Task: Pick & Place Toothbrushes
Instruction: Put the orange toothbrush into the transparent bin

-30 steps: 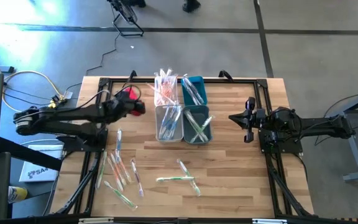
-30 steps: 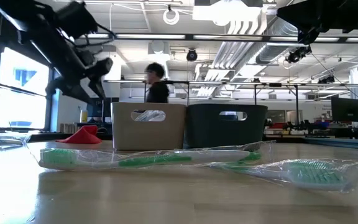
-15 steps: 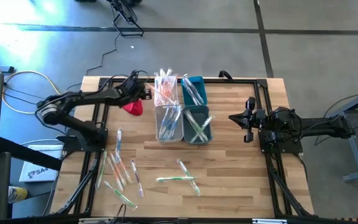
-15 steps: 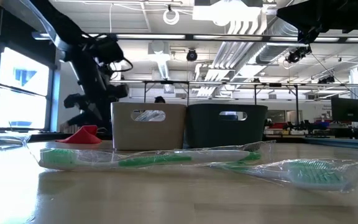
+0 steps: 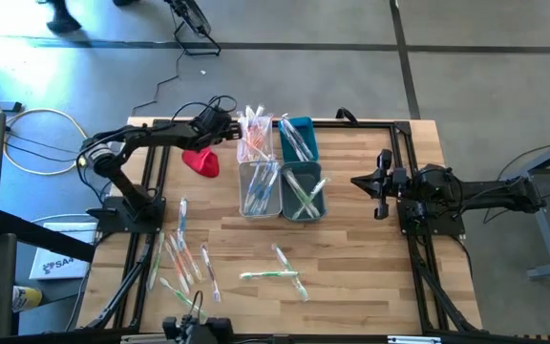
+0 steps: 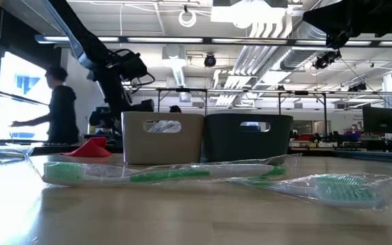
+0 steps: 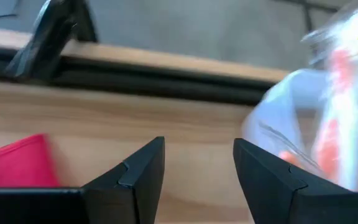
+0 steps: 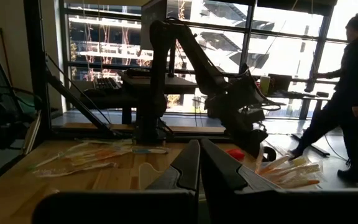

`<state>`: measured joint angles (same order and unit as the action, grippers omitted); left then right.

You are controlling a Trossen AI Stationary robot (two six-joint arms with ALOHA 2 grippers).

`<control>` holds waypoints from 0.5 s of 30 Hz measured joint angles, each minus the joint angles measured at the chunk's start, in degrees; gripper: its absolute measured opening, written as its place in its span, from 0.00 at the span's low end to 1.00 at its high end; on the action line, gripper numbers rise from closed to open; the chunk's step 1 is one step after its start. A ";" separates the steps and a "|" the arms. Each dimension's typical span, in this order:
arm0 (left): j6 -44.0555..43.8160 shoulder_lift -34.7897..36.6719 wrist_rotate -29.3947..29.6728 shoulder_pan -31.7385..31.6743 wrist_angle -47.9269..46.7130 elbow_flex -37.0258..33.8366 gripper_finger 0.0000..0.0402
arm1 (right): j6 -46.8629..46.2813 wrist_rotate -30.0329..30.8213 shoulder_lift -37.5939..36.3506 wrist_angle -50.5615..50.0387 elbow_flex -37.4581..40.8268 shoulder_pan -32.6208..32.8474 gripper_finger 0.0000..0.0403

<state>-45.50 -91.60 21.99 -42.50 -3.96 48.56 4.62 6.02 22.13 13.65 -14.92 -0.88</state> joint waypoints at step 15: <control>0.22 -0.30 -2.20 0.11 11.84 0.00 0.47 | 0.00 0.00 0.01 -0.13 0.00 0.01 0.02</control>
<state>-45.28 -91.90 19.79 -42.39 7.88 48.56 4.62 6.02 22.14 13.52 -14.92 -0.87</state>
